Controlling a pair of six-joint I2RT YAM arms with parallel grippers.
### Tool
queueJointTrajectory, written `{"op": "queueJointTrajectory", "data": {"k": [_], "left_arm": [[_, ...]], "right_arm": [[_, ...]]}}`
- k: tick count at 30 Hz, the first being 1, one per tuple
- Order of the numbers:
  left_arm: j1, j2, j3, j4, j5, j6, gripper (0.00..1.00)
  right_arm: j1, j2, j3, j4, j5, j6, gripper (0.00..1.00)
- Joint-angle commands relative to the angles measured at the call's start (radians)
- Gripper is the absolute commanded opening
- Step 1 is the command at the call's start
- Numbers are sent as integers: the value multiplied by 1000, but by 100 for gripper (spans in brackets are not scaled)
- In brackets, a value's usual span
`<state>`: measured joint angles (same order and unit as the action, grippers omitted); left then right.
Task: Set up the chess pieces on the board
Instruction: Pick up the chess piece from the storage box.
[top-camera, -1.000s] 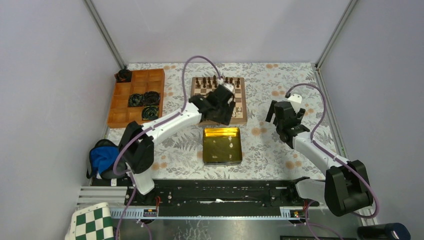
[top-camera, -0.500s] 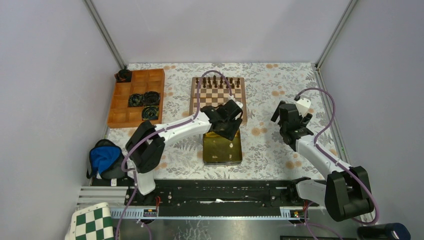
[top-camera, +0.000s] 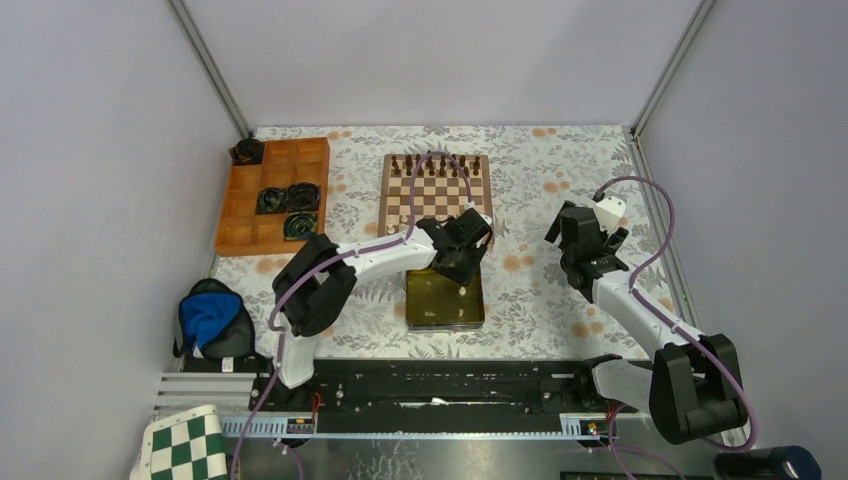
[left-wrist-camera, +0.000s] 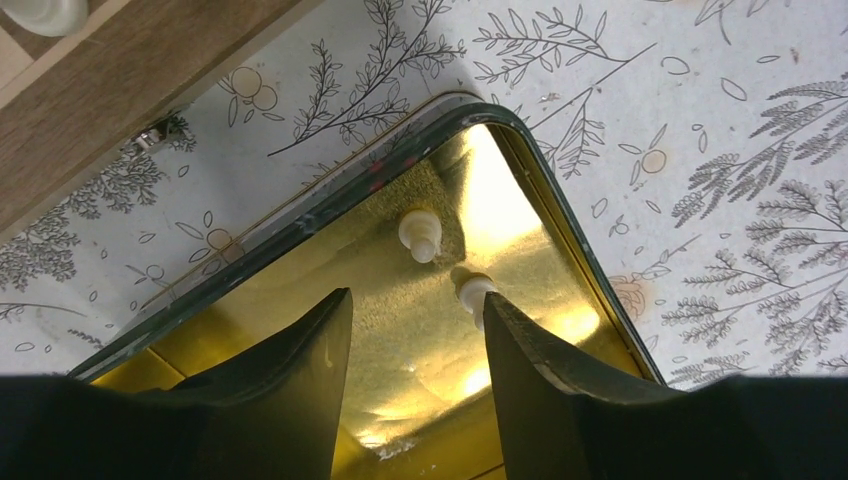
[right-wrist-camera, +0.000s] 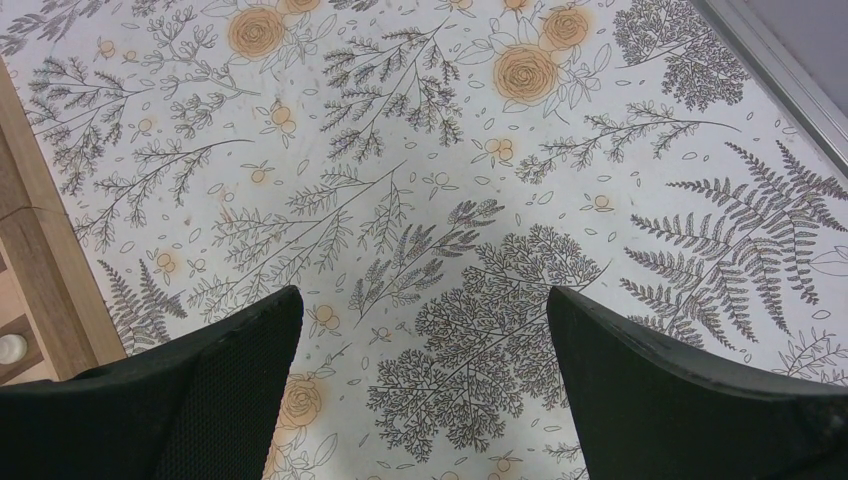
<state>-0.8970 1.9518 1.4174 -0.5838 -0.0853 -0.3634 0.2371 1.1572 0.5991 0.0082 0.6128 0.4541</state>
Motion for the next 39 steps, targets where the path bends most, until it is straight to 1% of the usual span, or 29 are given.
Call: {"op": "queueJointTrajectory", "data": {"k": [1,7,24,30,39], "left_arm": [[-7,31,31,49,-6,20,56],[-7,51,41,70,-22,18,48],[-7,84,75,86,-36,15,45],[-8,91,76,91,-49,14,39],[-7,97,76,101,-69,9,29]], "right_arm": [[-7,-30,1,16,49,17,100],[-7,-33,-4,21,50,14,100],[-9,-44,-20,28,49,3,100],[-9,-43,-19,32,47,0,100],[-10,-40,-22,39,47,0,100]]}}
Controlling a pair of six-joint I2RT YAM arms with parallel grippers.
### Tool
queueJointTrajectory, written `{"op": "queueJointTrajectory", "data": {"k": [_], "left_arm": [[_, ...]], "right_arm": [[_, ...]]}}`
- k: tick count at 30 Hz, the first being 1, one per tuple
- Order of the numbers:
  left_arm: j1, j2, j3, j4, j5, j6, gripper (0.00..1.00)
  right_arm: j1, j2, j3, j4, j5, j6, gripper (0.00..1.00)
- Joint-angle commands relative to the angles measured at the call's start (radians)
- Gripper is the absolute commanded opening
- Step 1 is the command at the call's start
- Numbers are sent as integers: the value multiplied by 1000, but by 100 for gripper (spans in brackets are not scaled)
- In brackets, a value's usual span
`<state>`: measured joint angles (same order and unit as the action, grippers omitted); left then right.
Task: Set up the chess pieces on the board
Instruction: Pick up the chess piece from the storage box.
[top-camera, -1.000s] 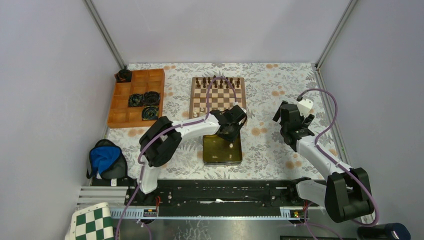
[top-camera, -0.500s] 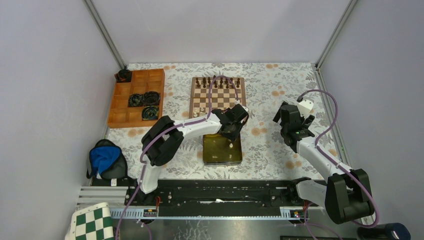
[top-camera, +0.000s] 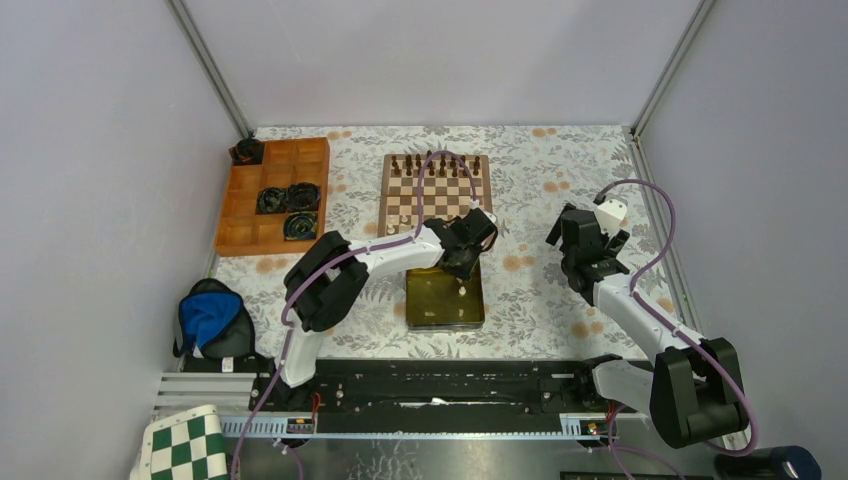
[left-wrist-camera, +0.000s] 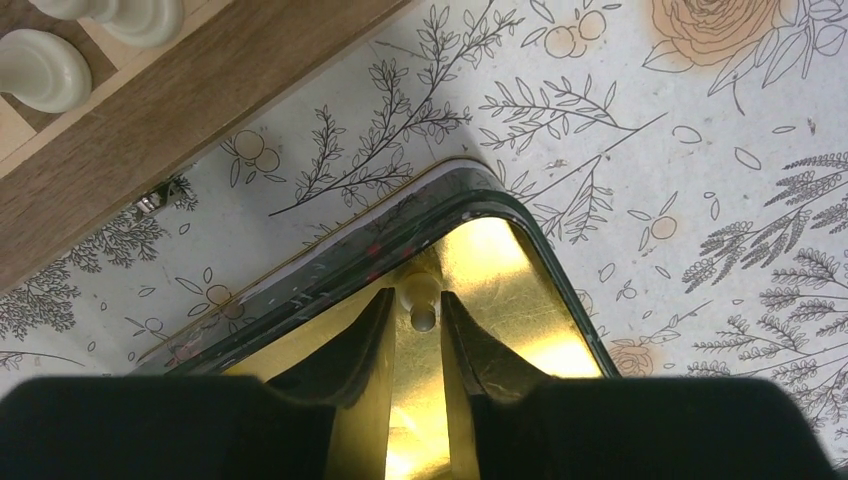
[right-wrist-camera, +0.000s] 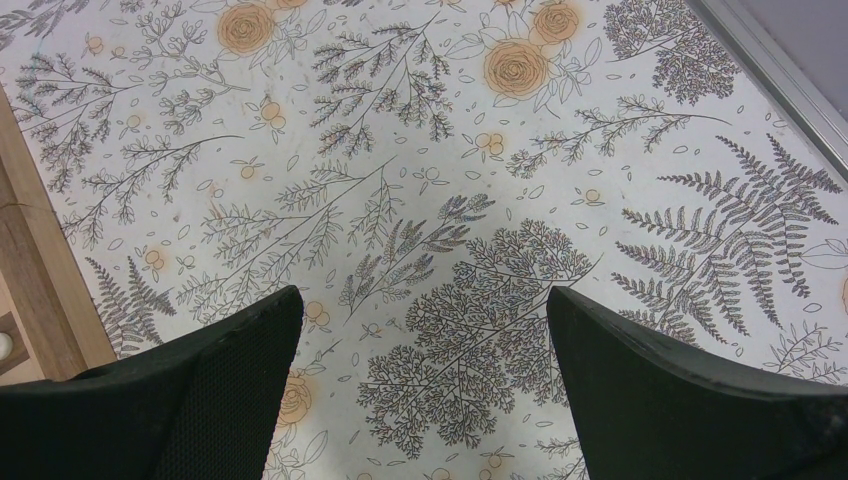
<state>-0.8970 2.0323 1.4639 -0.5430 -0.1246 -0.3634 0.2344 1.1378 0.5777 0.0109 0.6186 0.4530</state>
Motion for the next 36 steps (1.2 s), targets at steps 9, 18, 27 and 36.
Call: {"op": "queueJointTrajectory", "data": {"k": [9,18,27,36], "left_arm": [[-8,15,25,67,-39,3,19],[-6,-19,15,45,-47,-11,6],[-7,-128,37,-72,-92,-49,0],[33,-151,177,-250,-137,-78,0]], "right_arm": [[-6,-16,-3,42,40,2,100],[-7,-18,-5,43,40,2,100],[-7,-19,-6,44,35,3,100],[-7,-17,1,41,25,9,100]]}}
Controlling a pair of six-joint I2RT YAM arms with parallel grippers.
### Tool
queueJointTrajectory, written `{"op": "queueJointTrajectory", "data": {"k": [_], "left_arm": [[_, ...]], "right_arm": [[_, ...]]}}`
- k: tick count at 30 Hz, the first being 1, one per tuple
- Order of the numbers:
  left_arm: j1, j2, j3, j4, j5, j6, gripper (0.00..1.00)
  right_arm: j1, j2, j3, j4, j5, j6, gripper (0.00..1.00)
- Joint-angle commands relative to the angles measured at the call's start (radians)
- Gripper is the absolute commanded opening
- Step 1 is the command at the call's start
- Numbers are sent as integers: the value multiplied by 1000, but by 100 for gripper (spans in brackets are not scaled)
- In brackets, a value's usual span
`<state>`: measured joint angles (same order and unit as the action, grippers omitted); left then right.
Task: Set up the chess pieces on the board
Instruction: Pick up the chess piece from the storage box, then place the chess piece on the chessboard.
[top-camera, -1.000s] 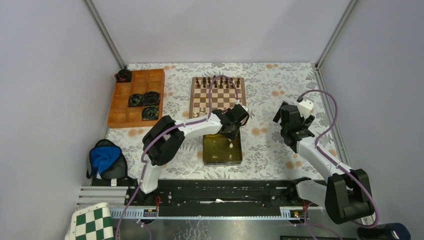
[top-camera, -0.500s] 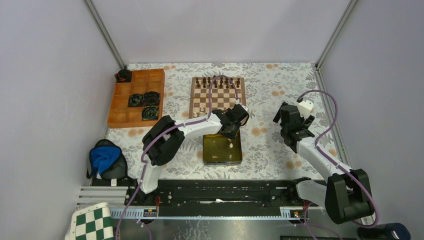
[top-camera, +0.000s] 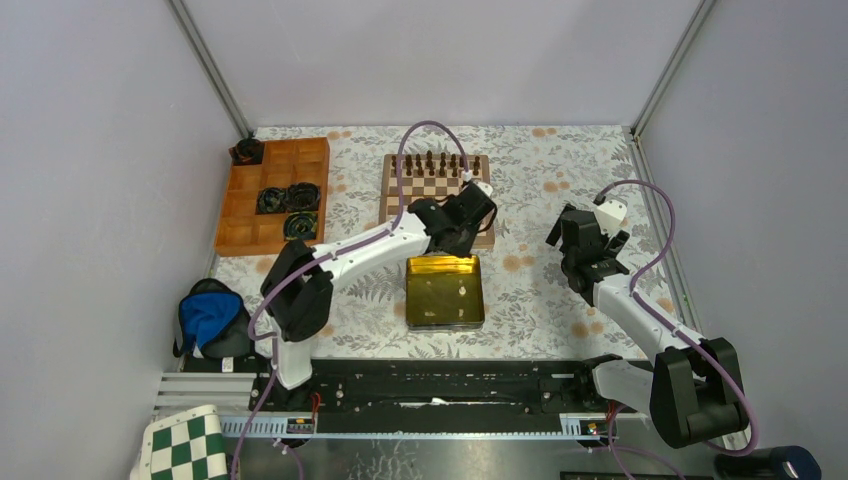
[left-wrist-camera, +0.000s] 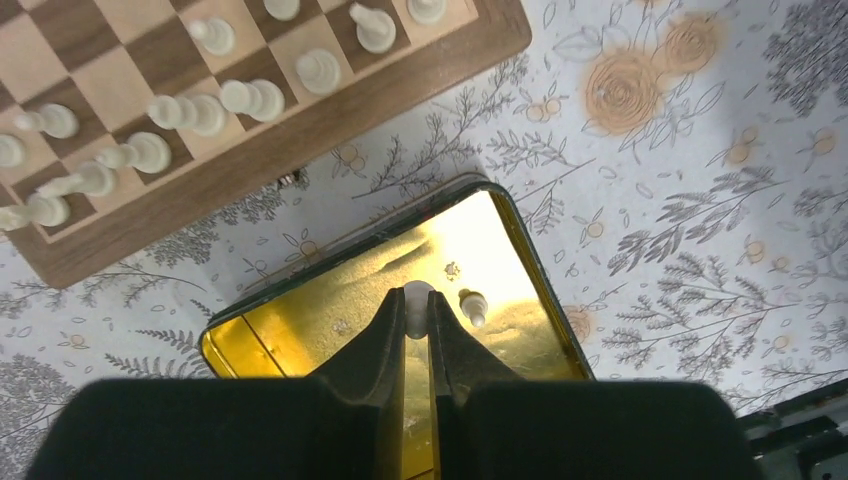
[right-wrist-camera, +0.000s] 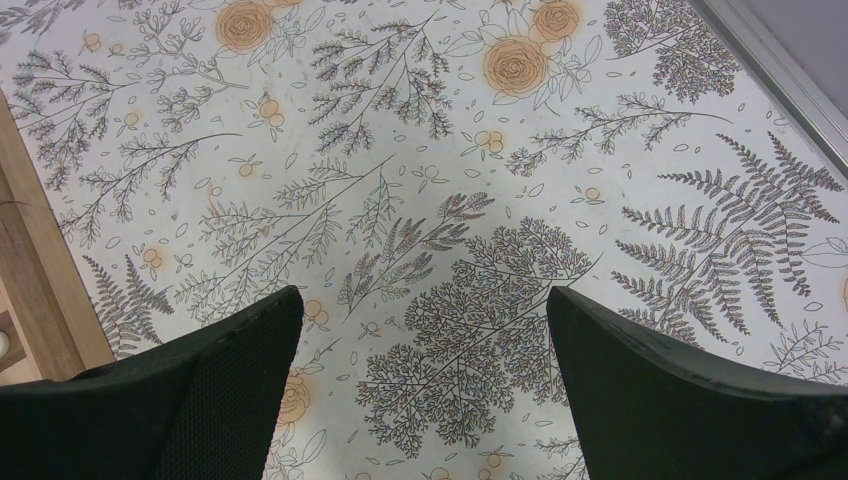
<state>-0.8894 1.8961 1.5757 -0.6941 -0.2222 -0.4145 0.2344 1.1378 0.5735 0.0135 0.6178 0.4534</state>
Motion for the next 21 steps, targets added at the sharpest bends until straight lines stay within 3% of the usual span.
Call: {"op": "queueJointTrajectory", "data": {"k": [1,21], "left_arm": [[39,-12,86,-109,-38,-32,0],[334,228,367,-205,60,-161,0]], "right_arm": [[-7,-16,7,39,24,8,100],[-6,-28,29,14,-4,18,100]]}}
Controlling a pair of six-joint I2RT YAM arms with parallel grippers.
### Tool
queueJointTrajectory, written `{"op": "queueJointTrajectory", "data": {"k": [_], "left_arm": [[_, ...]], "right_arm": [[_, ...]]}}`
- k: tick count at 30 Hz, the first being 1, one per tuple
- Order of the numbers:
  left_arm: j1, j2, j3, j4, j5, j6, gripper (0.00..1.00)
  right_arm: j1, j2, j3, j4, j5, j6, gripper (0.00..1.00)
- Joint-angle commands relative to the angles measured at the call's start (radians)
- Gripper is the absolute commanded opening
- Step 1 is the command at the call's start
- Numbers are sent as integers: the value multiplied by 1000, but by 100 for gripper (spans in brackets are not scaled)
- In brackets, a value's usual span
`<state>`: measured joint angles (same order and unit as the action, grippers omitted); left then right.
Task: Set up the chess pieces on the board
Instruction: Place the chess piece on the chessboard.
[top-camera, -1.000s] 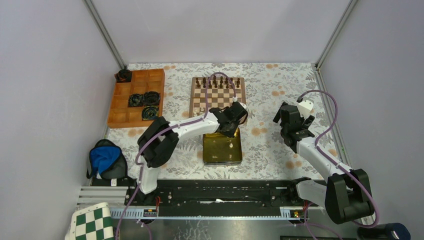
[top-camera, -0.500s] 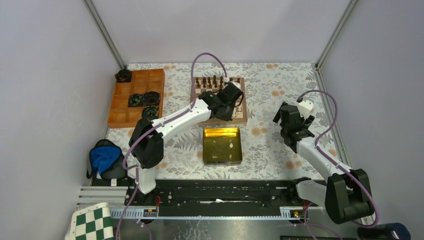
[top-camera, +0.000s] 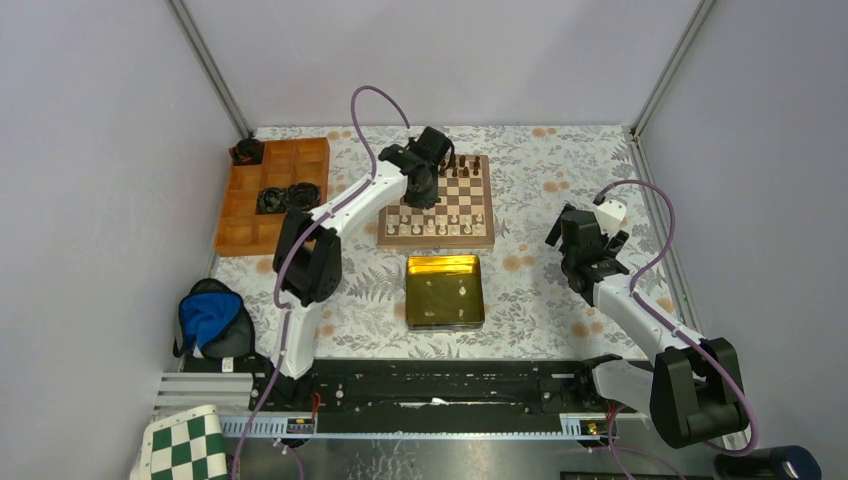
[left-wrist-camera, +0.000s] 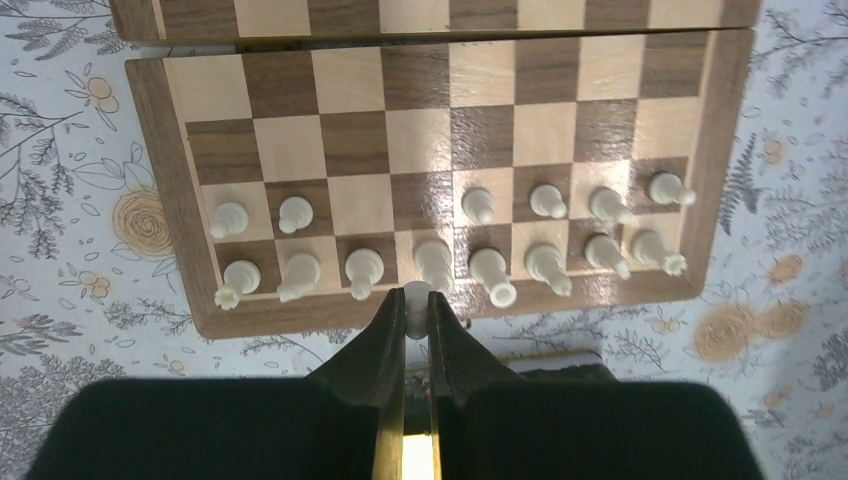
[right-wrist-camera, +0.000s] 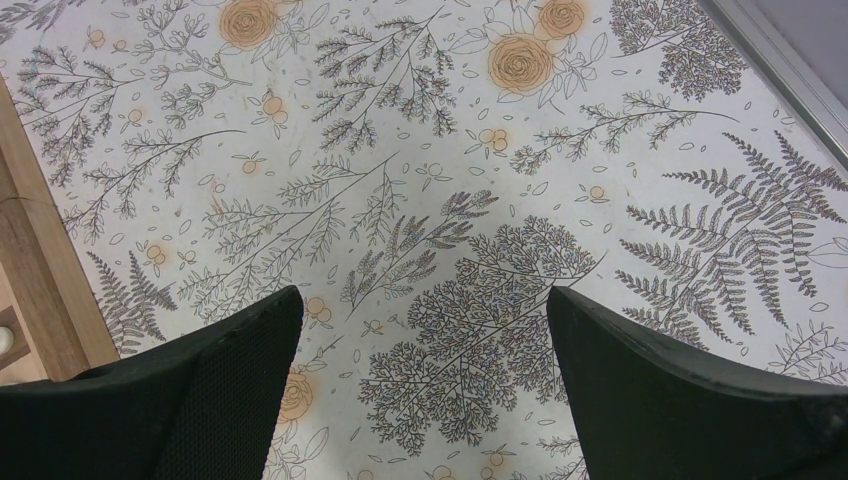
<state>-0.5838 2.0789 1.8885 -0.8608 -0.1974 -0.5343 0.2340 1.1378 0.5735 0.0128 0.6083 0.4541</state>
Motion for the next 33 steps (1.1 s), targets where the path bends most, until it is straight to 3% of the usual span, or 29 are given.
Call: {"op": "queueJointTrajectory", "data": {"k": [1,33], "left_arm": [[34,58,60,-38,40,-44,0],[107,182,73,-3,24,-50,0]], "right_arm": [[-7,-30,28,14,4,17,100],[-5,-11,12,39,-5,6,100]]}}
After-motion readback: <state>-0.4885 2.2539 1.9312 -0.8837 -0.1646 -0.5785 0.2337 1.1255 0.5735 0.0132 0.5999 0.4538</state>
